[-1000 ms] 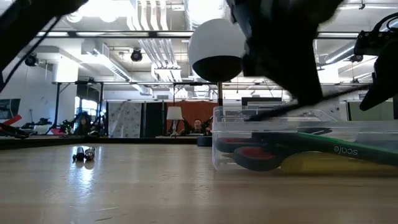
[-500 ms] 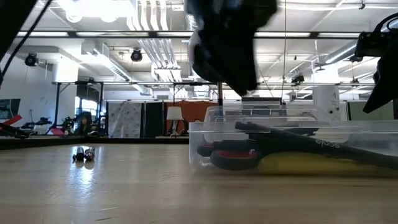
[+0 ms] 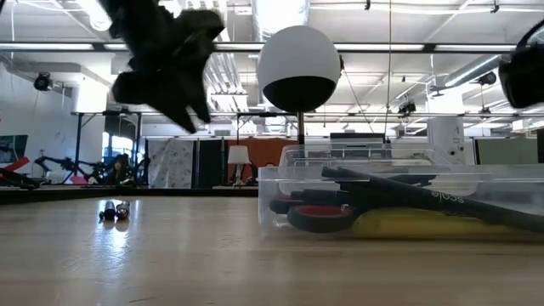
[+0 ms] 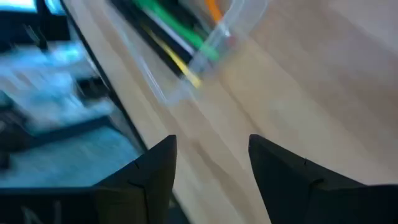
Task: Pick & place school supplies into a supply box
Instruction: Put the black pen into the transparent supply box
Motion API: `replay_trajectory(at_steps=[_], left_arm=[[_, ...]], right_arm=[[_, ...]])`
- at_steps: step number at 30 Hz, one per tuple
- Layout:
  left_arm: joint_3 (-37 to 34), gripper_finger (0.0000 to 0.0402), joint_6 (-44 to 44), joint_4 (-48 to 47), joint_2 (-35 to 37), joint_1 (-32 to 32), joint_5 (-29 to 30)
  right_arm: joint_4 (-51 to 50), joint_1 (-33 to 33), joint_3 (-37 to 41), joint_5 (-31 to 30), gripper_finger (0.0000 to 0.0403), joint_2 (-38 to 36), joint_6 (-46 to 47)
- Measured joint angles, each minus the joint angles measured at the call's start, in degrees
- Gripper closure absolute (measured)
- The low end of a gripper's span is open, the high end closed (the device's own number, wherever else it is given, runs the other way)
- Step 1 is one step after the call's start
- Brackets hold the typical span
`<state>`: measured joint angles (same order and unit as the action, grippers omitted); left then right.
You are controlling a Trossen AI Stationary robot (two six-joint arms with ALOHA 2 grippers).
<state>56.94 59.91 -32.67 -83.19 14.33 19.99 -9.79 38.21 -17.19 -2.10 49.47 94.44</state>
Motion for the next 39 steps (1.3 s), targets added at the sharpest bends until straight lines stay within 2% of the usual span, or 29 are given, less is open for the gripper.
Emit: replay_trajectory(at_steps=[5,10,16,24,28,33,39], left_arm=[[-6.9,0.0258,-0.9,4.1,6.2,0.3,-0.5],[-10.3,0.0258,-6.7,8.1,7.5,0.4,-3.6],[-11.6,0.0258,-9.0,10.1,7.3,0.4,-4.0],[-11.8,0.0258,-8.8,8.9,7.2,0.4,-4.4],[-11.8,0.0258,-7.2,7.9,7.2,0.4,-4.5],[-11.6,0.0258,-6.9,7.4,7.2,0.4,-4.5],[-11.3,0.0258,-6.9,6.7,7.2,0.4,-4.4]], right_arm=[[12.4,3.3,1.3,-7.2,0.0211,10.2,13.5],[12.6,5.9,-6.4,-5.6,0.0211,23.7,17.8],[11.6,6.7,-17.6,-5.9,0.0211,36.0,21.1],[9.9,6.7,-27.1,-10.1,0.0211,47.8,21.4],[9.0,7.3,-29.7,-14.3,0.0211,50.6,23.1],[-2.8,8.5,-33.7,-22.7,0.0212,51.6,28.6],[-19.6,8.7,-39.1,-25.4,0.022,53.6,28.8]])
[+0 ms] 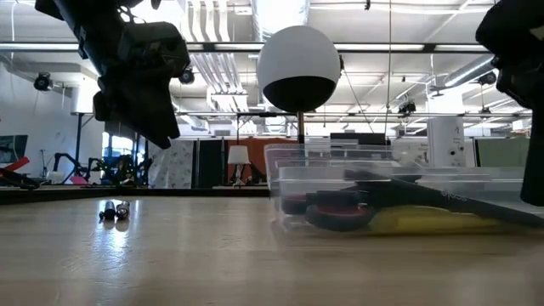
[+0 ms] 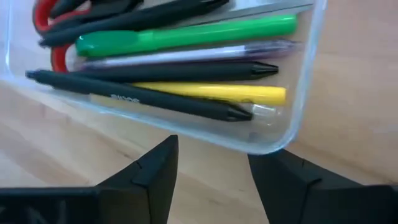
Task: Pick & place school supplies into a supply box
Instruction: Put the black pen into the transparent supply box
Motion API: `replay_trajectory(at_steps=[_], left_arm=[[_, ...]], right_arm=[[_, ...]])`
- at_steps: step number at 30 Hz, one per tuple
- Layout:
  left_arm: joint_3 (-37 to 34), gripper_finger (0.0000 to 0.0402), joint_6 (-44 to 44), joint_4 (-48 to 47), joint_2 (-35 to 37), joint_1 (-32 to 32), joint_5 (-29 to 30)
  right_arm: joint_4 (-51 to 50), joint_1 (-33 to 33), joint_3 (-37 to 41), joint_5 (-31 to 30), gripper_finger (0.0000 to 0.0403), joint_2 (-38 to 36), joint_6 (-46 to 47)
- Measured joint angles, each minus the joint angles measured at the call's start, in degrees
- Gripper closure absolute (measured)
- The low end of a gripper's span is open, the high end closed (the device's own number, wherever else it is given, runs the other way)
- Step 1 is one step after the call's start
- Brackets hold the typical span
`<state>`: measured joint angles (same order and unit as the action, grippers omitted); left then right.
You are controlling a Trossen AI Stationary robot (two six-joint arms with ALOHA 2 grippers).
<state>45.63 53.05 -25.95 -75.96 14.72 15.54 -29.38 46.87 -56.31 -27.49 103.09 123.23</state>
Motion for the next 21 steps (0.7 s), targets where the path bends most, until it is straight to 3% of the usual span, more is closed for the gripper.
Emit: replay_trajectory(at_steps=[5,7,11,14,21], left_arm=[[0.0,0.0258,-0.2,-5.1,0.0,0.2,-0.8],[0.0,0.0258,-4.0,-6.3,0.0,0.4,-3.1],[0.0,0.0258,-23.2,-6.0,0.0,0.4,-9.5],[0.0,0.0258,-37.8,-6.1,0.0,0.4,-10.1],[0.0,0.0258,-55.9,-11.5,-2.0,0.4,-13.7]], right_arm=[[0.9,0.0,-1.0,-1.8,0.0225,0.1,-4.6],[1.5,0.3,-1.7,-1.2,0.0225,0.0,-9.2],[1.3,2.0,-3.3,-0.7,0.0225,-0.2,-19.4],[1.2,2.9,-4.4,0.7,0.0225,-0.2,-29.1],[1.1,2.7,-4.7,6.8,0.0225,-0.2,-37.8]])
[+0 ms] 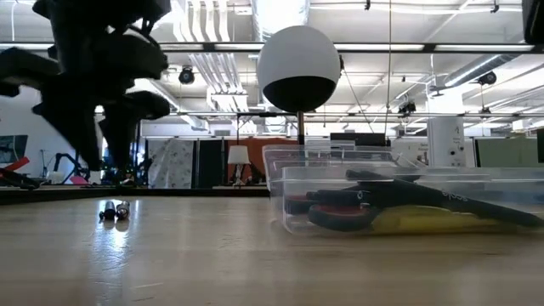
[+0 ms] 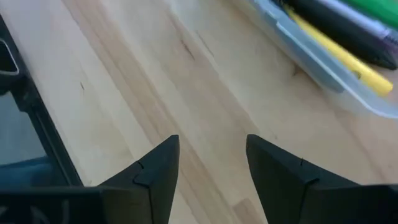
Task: Pick & place school supplies into a supply box
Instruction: Put the black pen into the transparent supply box
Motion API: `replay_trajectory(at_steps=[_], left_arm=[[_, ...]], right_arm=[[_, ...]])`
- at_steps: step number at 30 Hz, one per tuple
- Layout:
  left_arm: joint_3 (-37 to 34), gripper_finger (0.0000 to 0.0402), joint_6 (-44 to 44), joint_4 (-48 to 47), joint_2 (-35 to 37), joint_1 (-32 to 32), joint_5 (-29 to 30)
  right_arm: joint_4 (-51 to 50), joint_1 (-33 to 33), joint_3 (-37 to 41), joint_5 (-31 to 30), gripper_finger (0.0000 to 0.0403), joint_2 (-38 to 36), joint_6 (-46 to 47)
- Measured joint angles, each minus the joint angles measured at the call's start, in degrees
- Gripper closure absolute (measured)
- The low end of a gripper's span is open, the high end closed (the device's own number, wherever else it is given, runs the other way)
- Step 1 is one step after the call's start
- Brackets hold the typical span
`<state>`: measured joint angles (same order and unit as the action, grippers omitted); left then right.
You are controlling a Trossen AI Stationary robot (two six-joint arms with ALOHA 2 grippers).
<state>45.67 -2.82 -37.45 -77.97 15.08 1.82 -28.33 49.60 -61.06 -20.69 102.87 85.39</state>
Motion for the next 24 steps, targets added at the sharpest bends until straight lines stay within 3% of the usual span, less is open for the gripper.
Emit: replay_trajectory(at_steps=[12,24], left_arm=[[-0.4,0.0258,-12.5,0.3,-4.8,-0.1,-0.9],[0.4,0.0259,-13.6,1.5,-11.9,-0.2,-0.9]], right_arm=[[-0.2,0.0,1.3,-0.2,0.0225,0.0,7.5],[-0.1,0.0,1.4,-0.2,0.0225,0.0,10.3]])
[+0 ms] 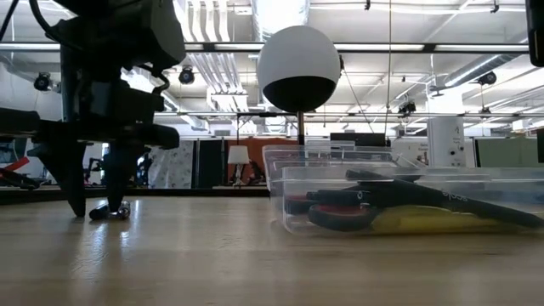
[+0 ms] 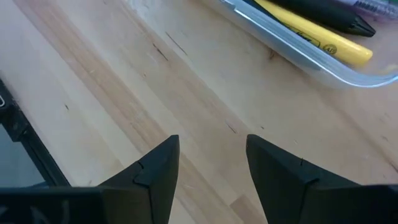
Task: Pick & place school supplies into a supply box
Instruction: Put the black pen into the transparent supply box
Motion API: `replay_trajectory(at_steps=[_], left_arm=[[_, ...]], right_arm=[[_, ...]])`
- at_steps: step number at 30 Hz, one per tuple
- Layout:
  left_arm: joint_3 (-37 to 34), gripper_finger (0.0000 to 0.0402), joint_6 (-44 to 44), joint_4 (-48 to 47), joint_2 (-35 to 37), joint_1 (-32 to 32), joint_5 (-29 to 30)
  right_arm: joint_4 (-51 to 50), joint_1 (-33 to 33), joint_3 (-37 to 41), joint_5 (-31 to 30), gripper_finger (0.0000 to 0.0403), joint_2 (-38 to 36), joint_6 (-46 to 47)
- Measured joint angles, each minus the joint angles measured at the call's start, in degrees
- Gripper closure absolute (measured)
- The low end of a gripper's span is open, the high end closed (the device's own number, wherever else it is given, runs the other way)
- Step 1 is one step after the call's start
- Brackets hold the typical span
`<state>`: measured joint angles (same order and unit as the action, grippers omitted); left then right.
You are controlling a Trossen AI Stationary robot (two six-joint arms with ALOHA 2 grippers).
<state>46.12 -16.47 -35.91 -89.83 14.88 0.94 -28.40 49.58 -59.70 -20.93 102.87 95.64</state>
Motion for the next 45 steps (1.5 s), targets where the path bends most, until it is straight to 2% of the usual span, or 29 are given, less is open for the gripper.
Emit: replay_trajectory(at_steps=[7,15,17,20,24,28,30,33,36,39,45], left_arm=[[-0.2,0.0272,0.0,0.4,0.2,-0.4,-0.2],[-1.2,0.0376,-5.3,1.6,0.2,-0.4,-0.8],[-1.2,0.0389,-5.1,1.5,0.2,-0.4,-0.7],[0.6,0.0387,0.0,-1.5,0.0,-0.4,-0.4],[6.3,0.039,11.4,-7.3,0.1,-0.6,-1.1],[15.0,0.0394,20.4,-6.9,1.1,-0.8,-8.7],[19.2,0.0394,25.5,-2.2,1.1,-1.6,-11.5],[23.5,0.0394,32.6,8.4,0.4,-4.0,-12.4],[26.4,0.0394,37.7,14.5,-3.7,-7.0,-13.4],[30.5,0.0394,38.7,16.6,-10.5,-8.8,-16.4],[44.9,0.0383,38.7,14.7,-27.6,-8.7,-24.3]], right_arm=[[-0.1,0.0,0.1,0.0,0.0225,0.0,-0.1],[-0.1,0.0,0.2,0.0,0.0225,0.0,-0.1],[-0.1,0.0,0.2,0.0,0.0225,0.0,-0.1],[-0.1,0.0,0.2,0.1,0.0225,0.0,-0.1],[-0.1,0.0,0.3,0.1,0.0225,0.0,-0.3],[-0.1,0.0,0.3,0.2,0.0225,0.0,-0.3],[-0.1,0.0,0.3,0.4,0.0225,0.0,-0.2],[-0.1,0.0,0.3,0.4,0.0225,0.0,0.0],[-0.1,0.0,0.3,0.4,0.0225,0.0,0.1],[-0.1,0.2,0.3,0.4,0.0225,0.0,0.2],[0.0,1.2,0.3,1.9,0.0225,0.0,1.6]])
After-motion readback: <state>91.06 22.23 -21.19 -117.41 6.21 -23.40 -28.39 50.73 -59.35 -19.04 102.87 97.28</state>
